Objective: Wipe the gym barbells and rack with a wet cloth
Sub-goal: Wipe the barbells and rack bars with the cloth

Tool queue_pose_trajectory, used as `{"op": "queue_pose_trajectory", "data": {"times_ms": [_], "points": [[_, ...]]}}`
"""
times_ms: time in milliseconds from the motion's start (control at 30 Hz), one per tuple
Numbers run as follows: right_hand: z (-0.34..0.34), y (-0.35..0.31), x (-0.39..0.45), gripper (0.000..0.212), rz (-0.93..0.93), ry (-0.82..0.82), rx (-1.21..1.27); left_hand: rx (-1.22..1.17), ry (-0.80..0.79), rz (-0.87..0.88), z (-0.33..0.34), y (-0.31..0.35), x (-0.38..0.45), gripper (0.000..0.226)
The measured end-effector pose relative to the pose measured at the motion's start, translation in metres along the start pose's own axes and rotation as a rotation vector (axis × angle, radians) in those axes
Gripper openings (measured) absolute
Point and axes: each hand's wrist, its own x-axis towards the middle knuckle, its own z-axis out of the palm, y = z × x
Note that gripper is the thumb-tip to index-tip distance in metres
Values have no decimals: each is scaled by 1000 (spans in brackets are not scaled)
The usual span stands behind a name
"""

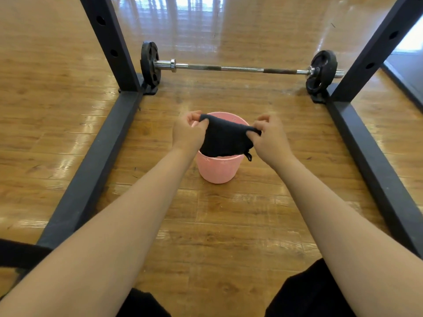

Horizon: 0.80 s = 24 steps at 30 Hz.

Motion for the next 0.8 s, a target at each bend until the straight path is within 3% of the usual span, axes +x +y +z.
{"op": "queue_pose_trajectory", "data": {"times_ms": [100, 300, 367, 433, 533, 667, 800], "points": [[7, 6, 6, 17, 124, -132, 308, 44, 51, 33, 8, -11, 10, 7], [34, 31, 19, 11, 471, -156, 859, -21, 32, -62, 27, -42, 22, 4], [41, 42, 27, 8, 480, -261, 929, -126, -26, -170, 32, -54, 21, 24], [47, 52, 37, 26, 457, -347, 835, -218, -60, -254, 37, -70, 20, 42], [55, 55, 60, 41, 323, -335, 341, -334, -8, -401, 45, -97, 16, 47], [74, 43, 88, 36, 119, -317, -66, -355, -6, -586, 63, -122, 8, 25], [99, 35, 95, 31, -7, -389, -264, -353, -9, -705, 66, -140, 14, 22]]}}
